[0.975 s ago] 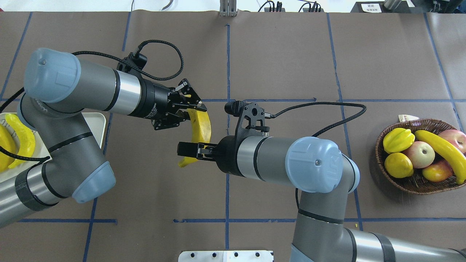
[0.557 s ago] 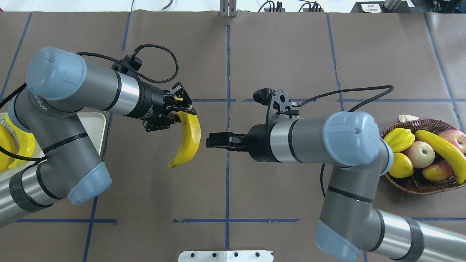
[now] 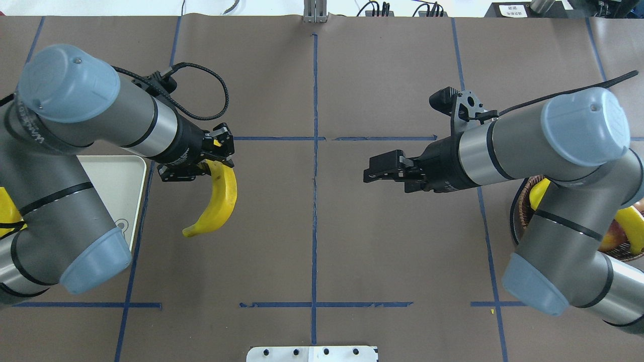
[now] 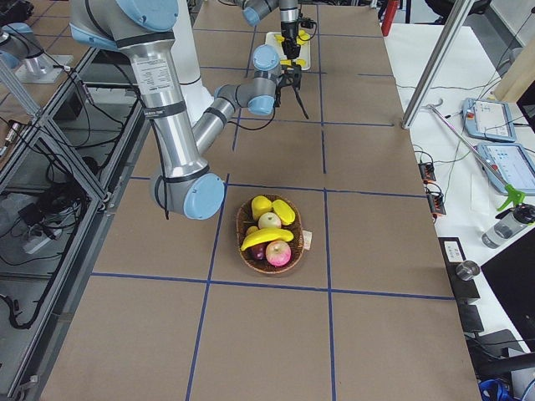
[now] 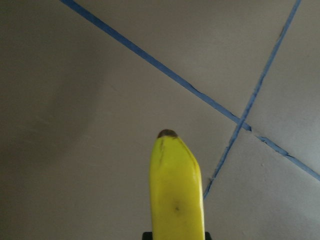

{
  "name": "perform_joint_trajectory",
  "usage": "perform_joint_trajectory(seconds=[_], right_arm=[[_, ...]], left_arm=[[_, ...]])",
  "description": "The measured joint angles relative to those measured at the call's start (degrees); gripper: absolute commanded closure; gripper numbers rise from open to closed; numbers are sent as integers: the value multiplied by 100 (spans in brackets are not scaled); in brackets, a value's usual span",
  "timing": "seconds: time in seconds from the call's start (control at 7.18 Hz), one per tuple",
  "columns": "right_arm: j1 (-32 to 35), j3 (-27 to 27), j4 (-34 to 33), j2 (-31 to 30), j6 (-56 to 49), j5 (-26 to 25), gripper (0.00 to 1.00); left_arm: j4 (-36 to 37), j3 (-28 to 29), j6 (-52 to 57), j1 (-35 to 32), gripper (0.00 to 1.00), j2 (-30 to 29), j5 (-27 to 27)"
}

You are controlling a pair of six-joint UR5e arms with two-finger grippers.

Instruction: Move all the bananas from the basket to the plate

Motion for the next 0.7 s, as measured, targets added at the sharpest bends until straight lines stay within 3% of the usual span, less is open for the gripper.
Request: perform_joint_trajectory(seconds=[0.28,0.56,0.7], right_arm=[[229,522,-1869,-74,-1124,54,0],[577,994,-3635,-98,-2446,54,0],[702,1165,-4164,-171,-3023,50,0]], left_arm=[[1156,-534,678,-211,100,179,27],[1410,-987,1455,-622,100,997,12],[1344,-1076,1761,-851,100,1443,-7]])
